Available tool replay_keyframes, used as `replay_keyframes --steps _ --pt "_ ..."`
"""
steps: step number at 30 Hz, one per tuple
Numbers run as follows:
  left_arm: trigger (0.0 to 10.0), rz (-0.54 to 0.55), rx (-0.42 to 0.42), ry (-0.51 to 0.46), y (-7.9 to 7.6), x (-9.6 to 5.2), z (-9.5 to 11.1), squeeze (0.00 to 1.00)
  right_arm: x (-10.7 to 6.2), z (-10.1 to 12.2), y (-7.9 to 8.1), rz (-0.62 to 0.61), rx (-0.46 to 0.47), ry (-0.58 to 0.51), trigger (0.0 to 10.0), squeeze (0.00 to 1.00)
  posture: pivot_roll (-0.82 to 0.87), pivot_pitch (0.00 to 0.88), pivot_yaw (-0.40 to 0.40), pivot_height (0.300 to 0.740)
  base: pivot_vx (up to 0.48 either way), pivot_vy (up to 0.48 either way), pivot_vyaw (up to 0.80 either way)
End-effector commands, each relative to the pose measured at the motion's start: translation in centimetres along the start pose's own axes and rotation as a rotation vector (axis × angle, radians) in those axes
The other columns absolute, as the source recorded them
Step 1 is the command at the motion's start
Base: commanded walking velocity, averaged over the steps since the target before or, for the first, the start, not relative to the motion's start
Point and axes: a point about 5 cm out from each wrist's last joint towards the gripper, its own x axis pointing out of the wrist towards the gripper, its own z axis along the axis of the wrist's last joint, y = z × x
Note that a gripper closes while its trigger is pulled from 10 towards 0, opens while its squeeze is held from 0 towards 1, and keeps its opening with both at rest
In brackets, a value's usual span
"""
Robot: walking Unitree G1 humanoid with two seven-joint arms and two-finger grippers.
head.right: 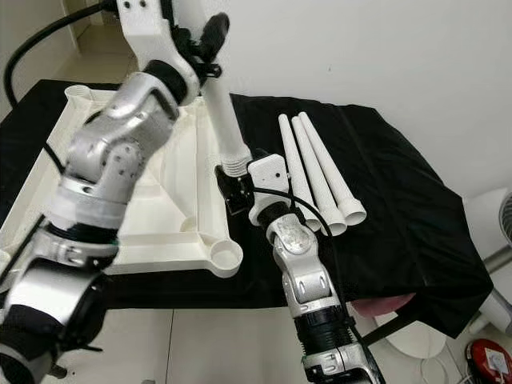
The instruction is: Building children table
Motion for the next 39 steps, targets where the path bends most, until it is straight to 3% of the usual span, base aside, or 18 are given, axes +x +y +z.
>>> replay_keyframes --steps 1,5,21,22,24,25,29,30,33,34,35,36,39 --pt "10.0 -0.047 0.004 -0.013 -1.5 -0.1 0.1 0.00 0.4 0.0 0.2 0.005 -0.017 0.018 10.0 0.00 0.01 0.000 -0.105 0.740 0.000 0.000 0.00" --pt "10.0 -0.087 0.022 0.003 -2.5 -0.5 -0.5 0.00 1.2 0.2 0.0 -0.021 -0.022 0.026 10.0 0.00 0.03 0.000 -0.108 0.740 0.000 0.000 0.00" --pt "10.0 -0.103 0.074 0.019 -3.7 -1.3 -1.6 0.00 2.8 1.7 -0.8 -0.071 -0.042 0.010 10.0 0.00 0.03 0.000 -0.101 0.740 0.000 0.000 0.00" --pt "10.0 -0.102 0.079 0.020 -3.8 -1.3 -1.6 0.00 2.7 1.6 -0.8 -0.068 -0.040 0.015 8.5 0.00 0.03 0.000 -0.102 0.740 0.000 0.000 0.00" --pt "10.0 -0.101 0.082 0.021 -3.8 -1.3 -1.6 0.00 2.7 1.5 -0.8 -0.065 -0.038 0.018 8.5 0.00 0.03 0.000 -0.102 0.740 0.000 0.000 0.00" --pt "10.0 -0.100 0.084 0.021 -3.8 -1.4 -1.6 0.00 2.6 1.4 -0.7 -0.065 -0.039 0.025 6.5 0.00 0.03 0.000 -0.102 0.740 0.000 0.000 0.00" --pt "10.0 -0.099 0.085 0.020 -3.8 -1.4 -1.6 0.00 2.6 1.3 -0.7 -0.065 -0.037 0.028 7.1 0.00 0.03 0.000 -0.102 0.740 0.000 0.000 0.00" --pt "10.0 -0.096 0.085 0.019 -3.8 -1.4 -1.6 0.00 2.6 1.1 -0.6 -0.063 -0.028 0.040 4.4 0.00 0.03 0.000 -0.104 0.740 0.000 0.000 0.00" --pt "10.0 -0.094 0.085 0.018 -3.8 -1.4 -1.6 0.00 2.5 1.0 -0.6 -0.062 -0.024 0.046 4.4 0.00 0.03 0.000 -0.104 0.740 0.000 0.000 0.00" --pt "10.0 -0.092 0.084 0.016 -3.8 -1.4 -1.6 0.00 2.5 0.9 -0.5 -0.060 -0.021 0.054 3.3 0.00 0.03 0.000 -0.104 0.740 0.000 0.000 0.00" --pt "10.0 -0.092 0.084 0.016 -3.8 -1.4 -1.6 0.00 2.5 0.9 -0.5 -0.060 -0.021 0.054 3.3 0.00 0.03 0.000 -0.104 0.740 0.000 0.000 0.00" --pt "10.0 -0.090 0.085 0.015 -3.8 -1.4 -1.5 0.00 2.5 0.8 -0.4 -0.057 -0.017 0.060 0.4 0.00 0.03 0.000 -0.104 0.740 0.000 0.000 0.00" --pt "10.0 -0.086 0.085 0.011 -3.8 -1.4 -1.4 0.00 2.5 0.6 -0.3 -0.053 -0.014 0.069 0.0 0.00 0.03 0.000 -0.108 0.740 0.000 0.000 0.00"
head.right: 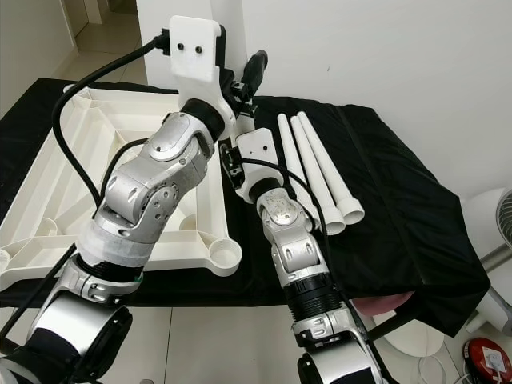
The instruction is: Building children table
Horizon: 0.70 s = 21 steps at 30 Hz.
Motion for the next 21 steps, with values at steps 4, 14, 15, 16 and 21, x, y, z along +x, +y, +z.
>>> replay_keyframes --steps 4,14,15,16,21 --pt "10.0 -0.026 0.001 -0.023 -0.6 -0.1 0.5 0.00 -0.2 -0.9 0.1 0.001 0.006 0.045 0.0 0.00 0.03 0.000 -0.108 0.740 0.000 0.000 0.00" --pt "10.0 -0.063 -0.051 -0.023 -1.0 -0.4 0.3 1.00 -0.2 -1.2 -0.5 -0.075 0.043 0.074 10.0 0.00 0.03 0.000 -0.110 0.740 0.000 0.000 0.00" --pt "10.0 -0.062 -0.050 -0.022 -0.9 -0.4 0.3 1.00 -0.2 -1.2 -0.7 -0.087 0.050 0.076 10.0 0.00 0.03 0.000 -0.110 0.740 0.000 0.000 0.00" --pt "10.0 -0.062 -0.050 -0.022 -0.9 -0.4 0.3 1.00 -0.2 -1.2 -0.7 -0.087 0.050 0.076 10.0 0.00 0.03 0.000 -0.110 0.740 0.000 0.000 0.00" --pt "10.0 -0.074 -0.040 -0.026 -0.9 -0.5 0.3 1.00 -0.2 -1.4 -1.1 -0.113 0.068 0.083 10.0 0.00 0.03 0.000 -0.110 0.740 0.000 0.000 0.00"
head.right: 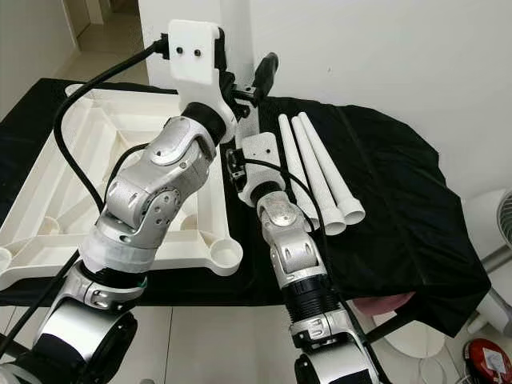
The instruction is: Building children table
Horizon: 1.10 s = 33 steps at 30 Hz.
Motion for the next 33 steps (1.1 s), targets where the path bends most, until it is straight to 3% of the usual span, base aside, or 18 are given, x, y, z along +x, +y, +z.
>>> replay_keyframes --steps 1,8,9,17,23,25,32,33 --pt "10.0 -0.079 -0.001 -0.009 -0.7 -0.1 0.1 1.00 0.0 -0.4 -0.4 -0.025 0.020 0.020 10.0 0.00 0.03 0.000 -0.110 0.740 0.000 0.000 0.00" --pt "10.0 -0.086 0.038 -0.020 -0.8 -0.3 0.3 1.00 0.0 -0.5 -2.0 -0.121 0.053 0.021 10.0 0.00 0.03 0.000 -0.111 0.740 0.000 0.000 0.00" --pt "10.0 -0.083 0.041 -0.021 -0.7 -0.3 0.3 0.00 -0.1 -0.5 -2.4 -0.145 0.060 0.020 10.0 0.00 0.03 0.000 -0.111 0.740 0.000 0.000 0.00" --pt "10.0 -0.054 0.037 0.008 0.5 -1.2 -0.5 0.00 -0.5 -0.8 -4.1 -0.223 0.095 0.020 10.0 0.00 0.04 0.000 -0.114 0.740 0.000 0.000 0.00" --pt "10.0 -0.018 0.087 0.032 1.6 -1.9 -1.6 0.00 -1.0 -0.7 -4.6 -0.247 0.099 -0.004 10.0 0.00 0.04 0.000 -0.115 0.740 0.000 0.000 0.00" --pt "10.0 0.005 0.123 0.052 2.6 -2.7 -2.4 0.00 -1.3 -0.8 -5.1 -0.263 0.104 -0.013 10.0 0.00 0.04 0.000 -0.119 0.740 0.000 0.000 0.00" --pt "10.0 0.014 0.203 0.102 3.7 -4.1 -4.0 0.00 -1.8 -1.1 -5.5 -0.271 0.097 -0.013 10.0 0.00 0.04 0.000 -0.120 0.740 0.000 0.000 0.00" --pt "10.0 -0.003 0.269 0.128 3.8 -4.9 -4.9 0.00 -2.1 -1.2 -5.6 -0.268 0.089 -0.018 10.0 0.00 0.04 0.000 -0.121 0.740 0.000 0.000 0.00"
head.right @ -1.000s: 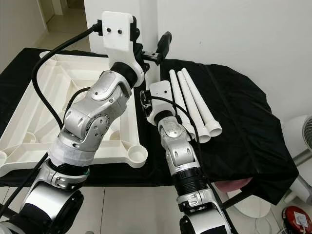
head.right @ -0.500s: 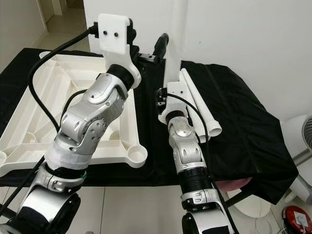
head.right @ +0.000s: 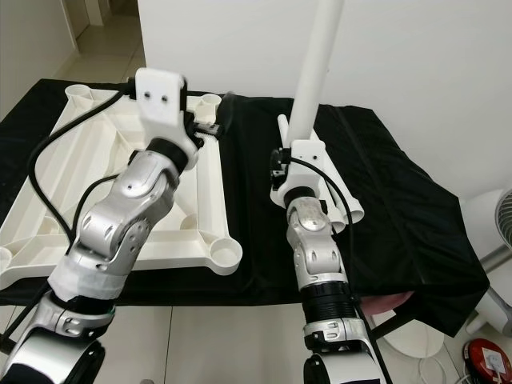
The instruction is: Building children table
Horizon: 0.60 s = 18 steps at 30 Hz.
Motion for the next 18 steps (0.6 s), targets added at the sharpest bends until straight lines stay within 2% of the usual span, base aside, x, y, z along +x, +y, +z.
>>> replay_keyframes --steps 1,4,6,8,9,12,15,17,18 --pt "10.0 -0.167 0.088 0.018 -1.3 -1.0 -1.4 0.00 -0.5 0.2 -0.5 0.002 -0.004 -0.043 10.0 0.00 0.04 0.000 -0.121 0.740 0.000 0.000 0.00" --pt "10.0 -0.176 0.098 0.042 -1.3 -1.8 -2.4 0.00 -0.9 0.1 -0.6 0.020 -0.023 -0.060 10.0 0.00 0.03 0.000 -0.123 0.740 0.000 0.000 0.00" --pt "10.0 -0.176 0.098 0.042 -1.3 -1.8 -2.4 0.00 -0.9 0.1 -0.6 0.020 -0.023 -0.060 10.0 0.00 0.03 0.000 -0.123 0.740 0.000 0.000 0.00" --pt "10.0 -0.193 0.061 0.065 -1.1 -2.8 -3.1 0.00 -1.6 -0.3 -0.6 0.045 -0.042 -0.067 10.0 0.00 0.04 0.000 -0.126 0.740 0.000 0.000 0.00" --pt "10.0 -0.193 0.061 0.065 -1.1 -2.8 -3.1 0.00 -1.6 -0.3 -0.6 0.045 -0.042 -0.067 10.0 0.00 0.04 0.000 -0.126 0.740 0.000 0.000 0.00" --pt "10.0 -0.298 0.075 0.110 -1.2 -5.0 -4.5 0.00 -2.1 -0.7 -1.0 0.045 -0.040 -0.053 10.0 0.00 0.04 0.000 -0.126 0.740 0.000 0.000 0.00" --pt "10.0 -0.298 0.075 0.110 -1.2 -5.0 -4.5 0.00 -2.1 -0.7 -1.0 0.045 -0.040 -0.053 10.0 0.00 0.04 0.000 -0.126 0.740 0.000 0.000 0.00" --pt "10.0 -0.411 0.068 0.177 -1.4 -7.0 -5.8 0.00 -2.2 -0.7 -1.5 0.030 -0.041 -0.054 10.0 0.00 0.04 0.000 -0.125 0.740 0.000 0.000 0.00" --pt "10.0 -0.411 0.068 0.177 -1.4 -7.0 -5.8 0.00 -2.2 -0.7 -1.5 0.030 -0.041 -0.054 10.0 0.00 0.04 0.000 -0.125 0.740 0.000 0.000 0.00"
